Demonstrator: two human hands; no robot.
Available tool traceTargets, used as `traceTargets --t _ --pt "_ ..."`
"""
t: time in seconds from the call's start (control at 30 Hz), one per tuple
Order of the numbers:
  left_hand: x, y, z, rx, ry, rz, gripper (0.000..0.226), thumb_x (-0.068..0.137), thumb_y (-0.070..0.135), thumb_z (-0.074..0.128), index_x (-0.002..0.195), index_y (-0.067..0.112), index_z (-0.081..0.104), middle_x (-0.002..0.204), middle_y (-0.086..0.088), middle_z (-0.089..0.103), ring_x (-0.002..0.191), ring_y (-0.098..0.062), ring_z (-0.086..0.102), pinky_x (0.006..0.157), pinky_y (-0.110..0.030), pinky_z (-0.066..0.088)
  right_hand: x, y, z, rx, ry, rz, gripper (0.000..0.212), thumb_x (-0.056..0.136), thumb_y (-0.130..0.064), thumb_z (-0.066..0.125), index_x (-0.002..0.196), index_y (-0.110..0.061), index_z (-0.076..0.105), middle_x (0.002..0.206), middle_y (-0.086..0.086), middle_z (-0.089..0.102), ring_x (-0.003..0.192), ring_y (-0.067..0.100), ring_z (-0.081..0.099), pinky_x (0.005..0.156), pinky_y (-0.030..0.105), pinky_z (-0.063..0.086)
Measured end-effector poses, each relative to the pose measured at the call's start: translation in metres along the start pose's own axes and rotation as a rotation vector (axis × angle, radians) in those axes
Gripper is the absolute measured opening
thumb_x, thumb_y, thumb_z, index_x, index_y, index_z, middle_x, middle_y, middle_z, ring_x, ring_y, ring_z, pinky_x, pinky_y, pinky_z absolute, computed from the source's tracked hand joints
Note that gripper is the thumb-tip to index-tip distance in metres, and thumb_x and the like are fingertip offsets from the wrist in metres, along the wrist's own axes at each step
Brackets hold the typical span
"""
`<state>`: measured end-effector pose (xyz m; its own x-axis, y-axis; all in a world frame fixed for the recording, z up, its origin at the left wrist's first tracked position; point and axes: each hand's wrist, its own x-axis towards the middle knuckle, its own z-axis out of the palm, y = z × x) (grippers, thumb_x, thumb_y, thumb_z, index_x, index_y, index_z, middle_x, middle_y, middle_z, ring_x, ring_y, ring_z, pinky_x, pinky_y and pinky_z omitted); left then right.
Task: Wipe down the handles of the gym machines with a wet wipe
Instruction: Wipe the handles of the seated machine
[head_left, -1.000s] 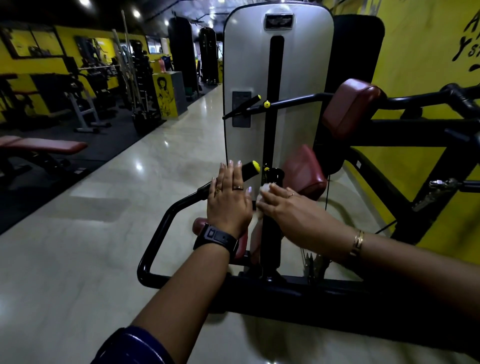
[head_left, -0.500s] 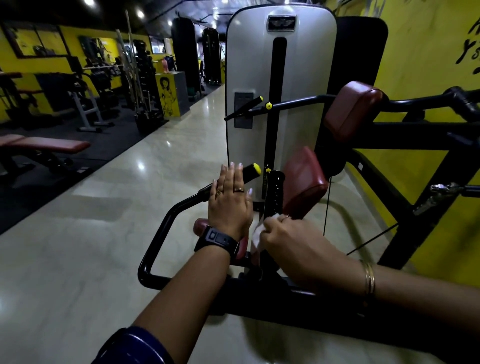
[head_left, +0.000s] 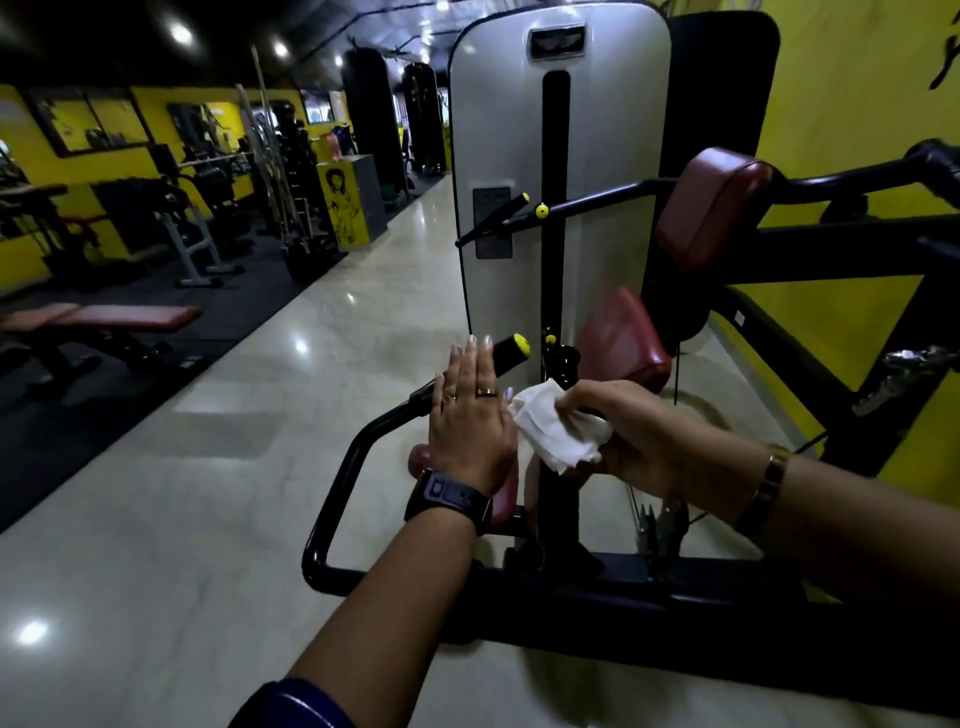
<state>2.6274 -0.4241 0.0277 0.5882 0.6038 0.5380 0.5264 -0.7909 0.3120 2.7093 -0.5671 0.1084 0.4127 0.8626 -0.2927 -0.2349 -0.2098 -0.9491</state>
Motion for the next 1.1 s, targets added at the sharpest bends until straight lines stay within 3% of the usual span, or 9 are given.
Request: traceTargets --t 0.07,0.2,0.37,0.5,0.6,0.7,0.8,0.9,1.1 --pt "-0.002 -0.001 0.0 -0.015 -0.01 0.006 0.072 0.089 0.039 0.014 0.153 0.007 0.021 0.159 -0.013 0.023 0.148 -0.028 0.019 0.117 -0.038 0.01 0.002 -0.004 -0.003 0.11 0.029 -0.03 0.016 0.093 -0.008 0.048 0.09 0.0 0.061 0.064 0.01 0.056 0.046 0.015 0.054 0.041 0.022 0.037" --pt "0.0 -0.004 0.004 0.01 0.031 0.001 0.066 0.094 0.037 0.024 0.151 0.003 0.028 0.156 -0.015 0.031 0.145 -0.031 0.028 0.117 -0.036 0.011 0.004 -0.01 -0.008 0.125 0.141 -0.137 0.02 0.092 -0.009 0.048 0.095 0.005 0.063 0.078 0.017 0.059 0.065 0.026 0.057 0.058 0.031 0.04" --pt "-0.002 -0.002 0.008 0.0 0.036 -0.01 0.069 0.093 0.041 0.022 0.153 0.008 0.019 0.16 -0.01 0.023 0.148 -0.027 0.018 0.117 -0.042 0.011 0.004 -0.016 -0.005 0.137 0.21 -0.232 0.019 0.094 -0.004 0.048 0.104 0.006 0.06 0.094 0.03 0.063 0.073 0.029 0.063 0.057 0.03 0.05" --pt "0.0 -0.008 0.008 -0.017 -0.012 0.012 0.072 0.089 0.05 0.01 0.152 0.017 -0.001 0.163 -0.004 0.007 0.149 -0.016 0.001 0.116 -0.032 -0.006 0.012 -0.016 -0.003 0.135 0.277 -0.293 0.02 0.093 0.003 0.046 0.107 -0.003 0.059 0.106 0.024 0.063 0.087 0.034 0.063 0.071 0.036 0.051" --pt "-0.001 -0.019 0.0 0.015 -0.019 0.104 0.067 0.091 0.047 0.013 0.15 0.018 -0.002 0.163 -0.004 0.012 0.148 -0.014 0.006 0.116 -0.035 0.0 0.021 -0.02 0.0 0.16 0.368 -0.354 0.025 0.094 0.005 0.043 0.112 -0.004 0.058 0.097 0.014 0.062 0.082 0.024 0.061 0.072 0.033 0.051" --pt "0.007 -0.038 -0.005 0.077 0.003 0.242 0.067 0.094 0.04 0.026 0.154 0.014 0.008 0.159 -0.007 0.025 0.145 -0.017 0.019 0.114 -0.046 0.018 0.037 -0.021 0.014 0.094 0.43 -0.382 0.025 0.095 0.003 0.038 0.104 -0.007 0.059 0.091 0.015 0.057 0.075 0.022 0.055 0.063 0.031 0.046" --pt "0.019 -0.052 -0.003 0.096 0.01 0.362 0.067 0.094 0.038 0.033 0.152 0.015 0.012 0.157 -0.009 0.029 0.145 -0.025 0.027 0.112 -0.049 0.022 0.061 -0.017 0.036 -0.075 0.435 -0.389 0.019 0.098 -0.008 0.047 0.099 -0.015 0.064 0.098 0.015 0.065 0.093 0.03 0.063 0.08 0.04 0.051" --pt "0.03 -0.054 -0.001 0.062 -0.005 0.412 0.067 0.093 0.038 0.034 0.152 0.009 0.021 0.157 -0.011 0.03 0.145 -0.026 0.028 0.113 -0.046 0.021 0.079 -0.011 0.055 -0.185 0.466 -0.414 0.031 0.093 -0.001 0.046 0.116 -0.011 0.064 0.105 0.005 0.068 0.105 0.021 0.063 0.086 0.029 0.051" --pt "0.028 -0.043 0.013 0.033 0.142 0.339 0.072 0.081 0.03 0.039 0.149 0.014 0.023 0.154 -0.01 0.036 0.142 -0.026 0.032 0.114 -0.046 0.026 0.074 -0.002 0.06 -0.482 0.543 -0.461 0.055 0.084 0.007 0.043 0.135 -0.01 0.053 0.121 0.004 0.062 0.103 0.007 0.056 0.069 -0.002 0.04"
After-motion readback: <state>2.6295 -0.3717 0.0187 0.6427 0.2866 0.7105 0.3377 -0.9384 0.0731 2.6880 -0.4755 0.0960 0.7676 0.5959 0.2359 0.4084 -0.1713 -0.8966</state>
